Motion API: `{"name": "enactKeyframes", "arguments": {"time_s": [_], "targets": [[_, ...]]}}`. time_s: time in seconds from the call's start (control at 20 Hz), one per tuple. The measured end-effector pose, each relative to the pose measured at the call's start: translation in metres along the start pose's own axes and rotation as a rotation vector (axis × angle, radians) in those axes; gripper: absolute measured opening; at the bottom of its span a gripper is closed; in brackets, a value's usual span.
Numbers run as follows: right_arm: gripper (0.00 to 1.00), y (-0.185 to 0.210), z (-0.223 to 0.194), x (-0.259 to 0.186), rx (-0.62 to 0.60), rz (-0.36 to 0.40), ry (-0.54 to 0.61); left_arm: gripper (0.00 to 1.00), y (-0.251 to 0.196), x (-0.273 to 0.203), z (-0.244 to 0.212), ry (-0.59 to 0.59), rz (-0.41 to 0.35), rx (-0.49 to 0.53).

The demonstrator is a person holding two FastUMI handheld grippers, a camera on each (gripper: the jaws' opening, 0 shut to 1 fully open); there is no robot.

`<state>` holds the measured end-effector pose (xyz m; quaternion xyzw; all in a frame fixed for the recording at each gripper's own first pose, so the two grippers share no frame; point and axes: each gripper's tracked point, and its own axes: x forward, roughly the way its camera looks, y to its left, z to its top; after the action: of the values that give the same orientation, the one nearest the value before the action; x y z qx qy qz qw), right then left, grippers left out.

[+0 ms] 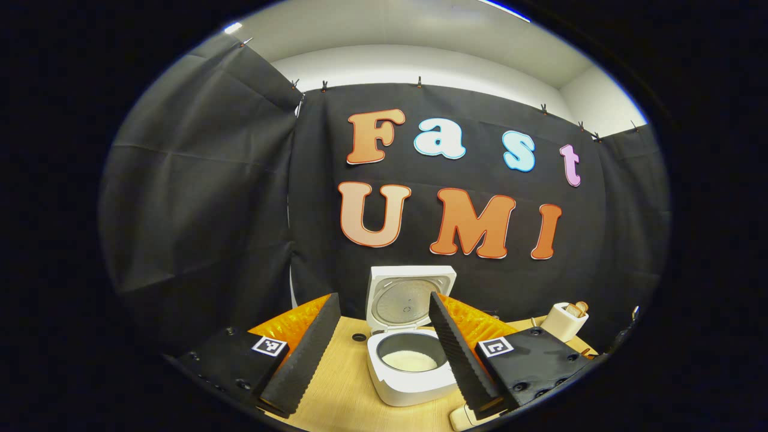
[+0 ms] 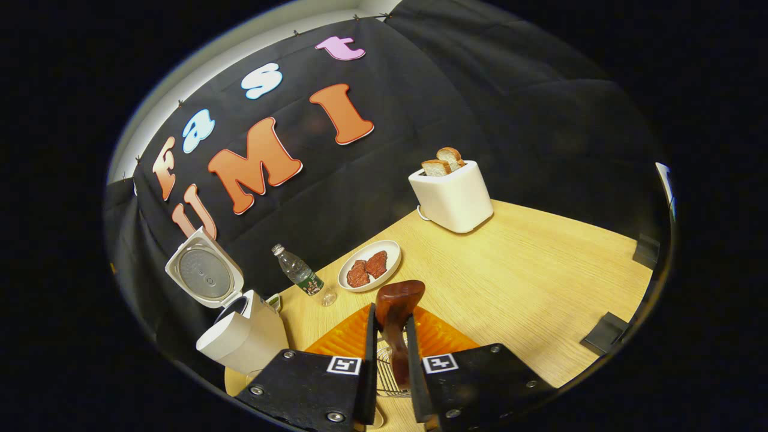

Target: Close the left gripper, press the button to open the rice cooker; take a wooden spoon from the chopstick holder with the right hand, scoop a spoonful of rice and pour it into the rice cooker, then put the wooden spoon back into the chopstick holder.

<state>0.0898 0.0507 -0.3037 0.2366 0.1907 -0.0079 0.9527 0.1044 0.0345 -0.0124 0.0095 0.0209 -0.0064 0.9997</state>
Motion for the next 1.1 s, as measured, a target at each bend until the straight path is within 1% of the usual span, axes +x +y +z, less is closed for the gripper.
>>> {"name": "enactKeyframes", "arguments": {"time_s": [0.05,0.1,0.2,0.25,0.3,0.35,0.4,0.5,0.55,0.6,0.65,0.75,0.9,1.1], "targets": [[0.26,-0.005,0.0,-0.002,0.001,-0.017,0.005,1.0,-0.001,0.003,0.001,0.003,0.007,0.004],[0.35,-0.015,0.0,-0.004,-0.014,-0.049,0.008,0.99,-0.002,0.005,0.006,0.0,0.011,0.01],[0.48,-0.027,0.005,-0.013,-0.035,-0.091,0.014,0.99,-0.016,0.014,0.016,-0.001,-0.009,0.013],[0.66,-0.027,0.007,-0.02,-0.029,-0.093,0.028,0.99,-0.023,0.022,0.022,-0.001,-0.023,0.008],[0.81,-0.028,0.011,-0.027,-0.029,-0.092,0.032,1.0,-0.032,0.032,0.03,-0.004,-0.042,-0.001],[0.86,-0.03,0.016,-0.033,-0.037,-0.101,0.028,1.0,-0.042,0.046,0.038,-0.003,-0.068,-0.011],[0.94,-0.033,0.021,-0.038,-0.049,-0.108,0.022,1.0,-0.052,0.061,0.044,0.005,-0.091,-0.013],[0.94,-0.039,0.032,-0.048,-0.076,-0.131,0.012,1.0,-0.062,0.094,0.056,0.034,-0.104,-0.019],[0.95,-0.039,0.037,-0.053,-0.088,-0.134,0.005,0.98,-0.071,0.113,0.064,0.047,-0.124,-0.033],[0.95,-0.04,0.04,-0.059,-0.1,-0.14,-0.002,1.0,-0.08,0.129,0.07,0.057,-0.143,-0.046],[0.95,-0.041,0.043,-0.062,-0.111,-0.146,-0.008,1.0,-0.086,0.148,0.076,0.063,-0.158,-0.05],[0.95,-0.043,0.051,-0.069,-0.127,-0.16,-0.021,1.0,-0.089,0.19,0.087,0.07,-0.149,-0.023],[0.95,-0.046,0.067,-0.082,-0.134,-0.175,-0.045,1.0,-0.091,0.249,0.079,0.126,-0.125,0.038],[0.95,-0.051,0.105,-0.103,-0.163,-0.222,-0.109,1.0,-0.084,0.317,0.066,0.186,-0.115,-0.023]]}}
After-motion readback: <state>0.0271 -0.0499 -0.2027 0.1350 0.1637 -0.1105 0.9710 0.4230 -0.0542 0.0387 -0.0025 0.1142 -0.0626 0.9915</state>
